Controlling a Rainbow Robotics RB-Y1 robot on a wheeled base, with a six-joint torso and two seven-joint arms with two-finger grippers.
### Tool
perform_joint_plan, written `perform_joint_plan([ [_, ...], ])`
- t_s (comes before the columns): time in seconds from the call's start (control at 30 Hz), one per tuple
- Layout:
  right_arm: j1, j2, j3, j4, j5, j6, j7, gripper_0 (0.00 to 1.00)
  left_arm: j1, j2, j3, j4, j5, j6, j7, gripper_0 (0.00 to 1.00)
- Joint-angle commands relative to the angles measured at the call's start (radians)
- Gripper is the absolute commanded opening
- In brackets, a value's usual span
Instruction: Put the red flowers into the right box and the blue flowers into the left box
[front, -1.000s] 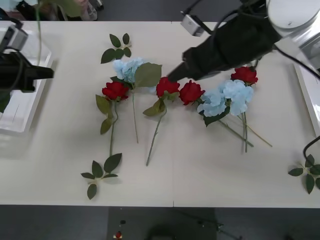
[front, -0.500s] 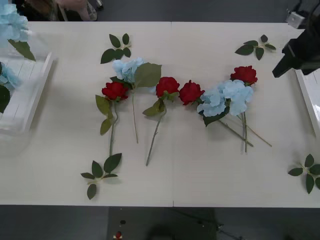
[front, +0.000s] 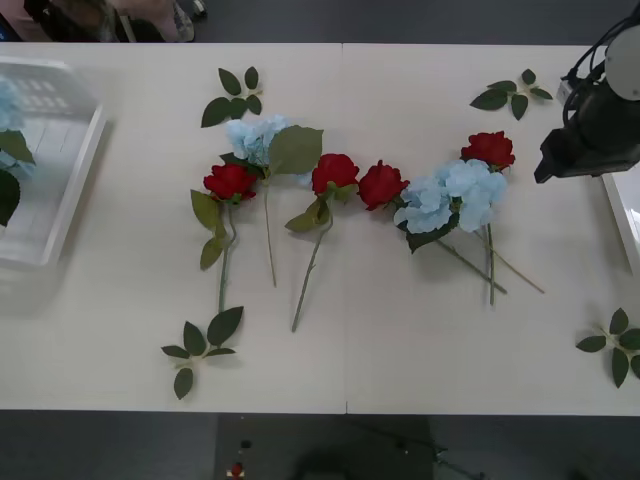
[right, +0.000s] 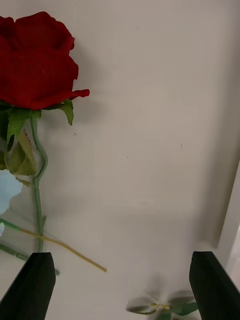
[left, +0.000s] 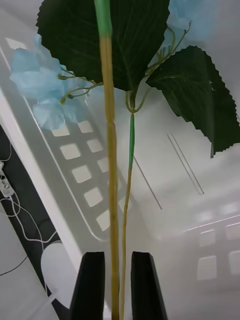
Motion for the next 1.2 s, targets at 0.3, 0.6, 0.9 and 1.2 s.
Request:
perform_joint_plan([
  [0.3, -0.033, 0.189, -0.024, 0.171, 0.186, -0.165, 0.044, 0.79, -0.001, 0.013, 0.041, -0.027, 0.055, 0.030, 0.063, 0.58],
  [0.6, -0.033, 0.253, -0.024, 0.240, 0.233, -0.219, 0.054, 0.79, 0.003, 0.019, 0.286, -0.190, 0.477, 0.527, 0.070, 0.65],
  [0.9, -0.033, 0.307, -0.024, 0.343, 0.246, -0.348, 0.066, 0.78, 0.006, -0.216, 0.274, -0.319, 0.530, 0.491, 0.146, 0.66],
  [1.2, -0.033, 0.350, -0.024, 0.444, 0.245, -0.467, 0.074, 0.60, -0.026, -0.386, 0.122, -0.444, 0.207, 0.310, 0.447, 0.68],
])
